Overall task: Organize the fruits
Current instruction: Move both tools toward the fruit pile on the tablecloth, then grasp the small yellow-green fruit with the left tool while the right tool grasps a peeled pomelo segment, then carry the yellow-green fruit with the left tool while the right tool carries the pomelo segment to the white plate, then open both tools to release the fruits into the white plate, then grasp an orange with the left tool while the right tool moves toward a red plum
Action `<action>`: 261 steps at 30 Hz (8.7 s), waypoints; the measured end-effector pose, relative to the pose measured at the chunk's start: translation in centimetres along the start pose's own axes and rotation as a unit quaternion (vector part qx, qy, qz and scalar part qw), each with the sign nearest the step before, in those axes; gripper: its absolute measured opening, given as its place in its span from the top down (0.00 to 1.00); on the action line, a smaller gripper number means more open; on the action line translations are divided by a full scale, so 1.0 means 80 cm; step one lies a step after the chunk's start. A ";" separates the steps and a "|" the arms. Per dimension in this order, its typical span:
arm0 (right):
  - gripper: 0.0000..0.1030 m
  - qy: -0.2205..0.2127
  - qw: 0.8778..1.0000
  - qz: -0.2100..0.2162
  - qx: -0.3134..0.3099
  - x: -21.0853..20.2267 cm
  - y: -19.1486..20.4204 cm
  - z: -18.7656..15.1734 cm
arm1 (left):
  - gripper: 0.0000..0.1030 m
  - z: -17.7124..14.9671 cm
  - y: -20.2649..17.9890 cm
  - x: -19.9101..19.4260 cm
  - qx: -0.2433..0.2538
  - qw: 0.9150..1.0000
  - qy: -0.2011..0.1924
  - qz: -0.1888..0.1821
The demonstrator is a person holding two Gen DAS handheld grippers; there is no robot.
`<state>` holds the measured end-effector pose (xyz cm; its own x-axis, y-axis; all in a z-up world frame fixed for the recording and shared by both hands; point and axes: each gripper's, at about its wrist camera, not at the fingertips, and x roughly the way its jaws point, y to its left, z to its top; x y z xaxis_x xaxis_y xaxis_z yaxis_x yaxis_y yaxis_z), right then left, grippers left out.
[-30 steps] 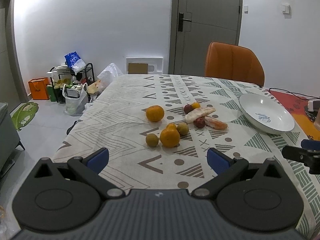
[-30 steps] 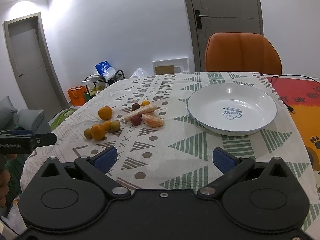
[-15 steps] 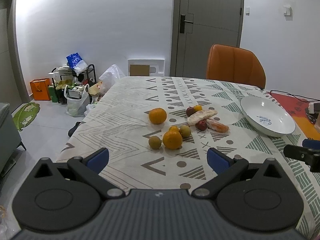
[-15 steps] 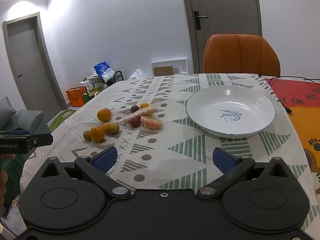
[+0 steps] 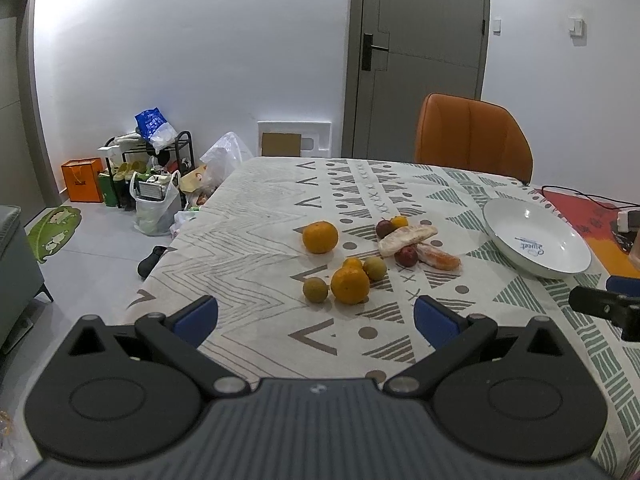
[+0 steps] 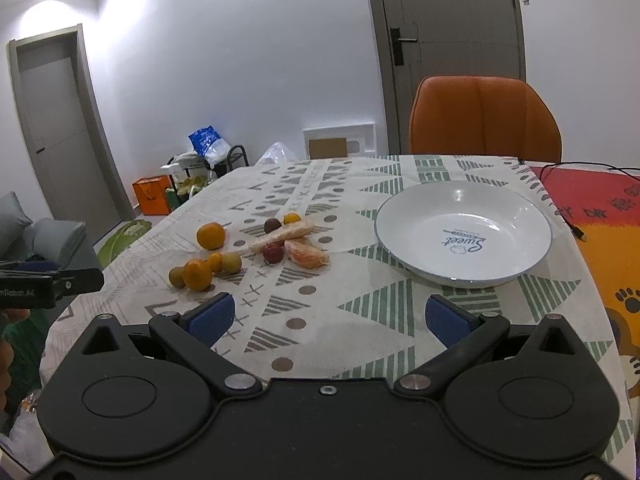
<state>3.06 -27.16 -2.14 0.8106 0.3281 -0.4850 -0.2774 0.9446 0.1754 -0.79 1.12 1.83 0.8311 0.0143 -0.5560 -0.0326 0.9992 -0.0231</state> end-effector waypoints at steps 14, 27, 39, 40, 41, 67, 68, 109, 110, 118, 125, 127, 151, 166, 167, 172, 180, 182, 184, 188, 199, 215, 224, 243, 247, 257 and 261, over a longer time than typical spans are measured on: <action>0.00 -0.008 1.000 -0.008 0.008 0.004 -0.012 0.010 | 0.00 0.008 0.012 0.011 -0.019 1.000 0.000 0.008; 0.00 -0.008 1.000 -0.008 0.013 0.026 -0.021 0.023 | 0.00 0.021 0.013 0.040 -0.014 1.000 0.005 0.004; 0.00 -0.003 1.000 0.019 0.018 0.052 -0.024 0.031 | 0.00 0.030 0.023 0.063 -0.029 1.000 -0.008 -0.005; 0.00 -0.003 1.000 0.021 0.018 0.055 -0.024 0.032 | 0.00 0.030 0.023 0.066 -0.031 0.999 -0.007 -0.006; 0.00 -0.002 1.000 0.022 0.018 0.057 -0.023 0.032 | 0.00 0.030 0.023 0.069 -0.031 0.999 -0.007 -0.004; 0.19 0.038 0.998 0.056 0.011 0.136 -0.014 0.040 | 0.44 0.013 0.044 0.153 -0.052 0.997 0.053 -0.019; 0.22 0.039 0.998 0.058 0.008 0.139 -0.012 0.040 | 0.44 0.013 0.045 0.155 -0.054 0.997 0.056 -0.021; 0.56 0.072 0.992 0.022 -0.097 0.239 0.043 0.046 | 0.77 -0.004 0.084 0.169 -0.097 0.992 0.057 -0.054; 0.56 0.075 0.992 0.020 -0.098 0.241 0.043 0.045 | 0.77 -0.004 0.084 0.169 -0.096 0.992 0.057 -0.053; 0.62 0.077 0.990 0.012 -0.120 0.246 0.049 0.039 | 0.77 -0.002 0.084 0.163 -0.099 0.993 0.053 -0.041; 0.66 0.078 0.990 0.031 -0.112 0.224 0.041 0.032 | 0.77 -0.001 0.079 0.158 -0.094 0.994 0.050 -0.037; 0.67 0.076 0.991 0.033 -0.106 0.216 0.037 0.030 | 0.77 0.002 0.075 0.158 -0.091 0.994 0.050 -0.038; 0.69 -0.019 0.999 0.029 -0.040 0.126 -0.028 0.046 | 0.77 0.053 -0.026 0.154 0.000 0.997 0.019 -0.070; 0.69 -0.037 0.999 0.000 -0.013 0.108 -0.075 0.046 | 0.77 0.066 -0.077 0.161 0.031 0.995 0.009 -0.092; 0.69 -0.038 0.999 -0.002 -0.011 0.108 -0.079 0.045 | 0.77 0.067 -0.081 0.162 0.033 0.995 0.008 -0.094; 0.69 -0.039 0.999 -0.015 -0.001 0.103 -0.099 0.043 | 0.77 0.071 -0.100 0.164 0.042 0.994 0.003 -0.104; 0.69 -0.037 0.999 -0.034 0.008 0.100 -0.123 0.040 | 0.77 0.075 -0.127 0.173 0.045 0.992 -0.001 -0.118; 0.69 -0.036 0.998 -0.040 0.012 0.101 -0.131 0.039 | 0.77 0.077 -0.134 0.176 0.047 0.991 -0.002 -0.121; 0.69 -0.035 0.998 -0.047 0.019 0.100 -0.138 0.038 | 0.77 0.078 -0.139 0.178 0.049 0.991 -0.002 -0.125; 0.69 -0.036 0.997 -0.070 0.023 0.100 -0.152 0.037 | 0.77 0.079 -0.153 0.182 0.056 0.990 -0.001 -0.132; 0.48 -0.053 0.993 -0.099 0.028 0.090 -0.166 0.034 | 0.77 0.079 -0.193 0.191 0.074 0.985 0.000 -0.153; 0.47 -0.049 0.994 -0.083 0.050 0.072 -0.179 0.025 | 0.77 0.083 -0.247 0.199 0.093 0.977 -0.002 -0.190; 0.47 -0.044 0.995 -0.078 0.052 0.073 -0.175 0.023 | 0.63 0.090 -0.238 0.196 0.082 0.981 -0.004 -0.177; 0.00 -0.057 0.995 -0.057 0.058 0.086 -0.128 0.034 | 0.15 0.085 -0.130 0.175 0.022 0.996 -0.017 -0.086; 0.00 -0.053 0.995 -0.055 0.063 0.090 -0.117 0.037 | 0.14 0.082 -0.110 0.167 0.010 0.997 -0.021 -0.073; 0.00 -0.053 0.996 -0.040 0.055 0.099 -0.082 0.041 | 0.14 0.074 -0.064 0.149 -0.016 0.999 -0.028 -0.043; 0.00 -0.051 0.997 -0.038 0.040 0.105 -0.065 0.041 | 0.14 0.069 -0.047 0.143 -0.023 0.999 -0.024 -0.041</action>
<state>13.01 -29.33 -4.28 0.8771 0.2488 -0.4109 -0.1736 0.9618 0.2118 11.93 -2.27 0.15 0.8571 -0.0647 -0.5110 0.0123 0.9944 -0.1054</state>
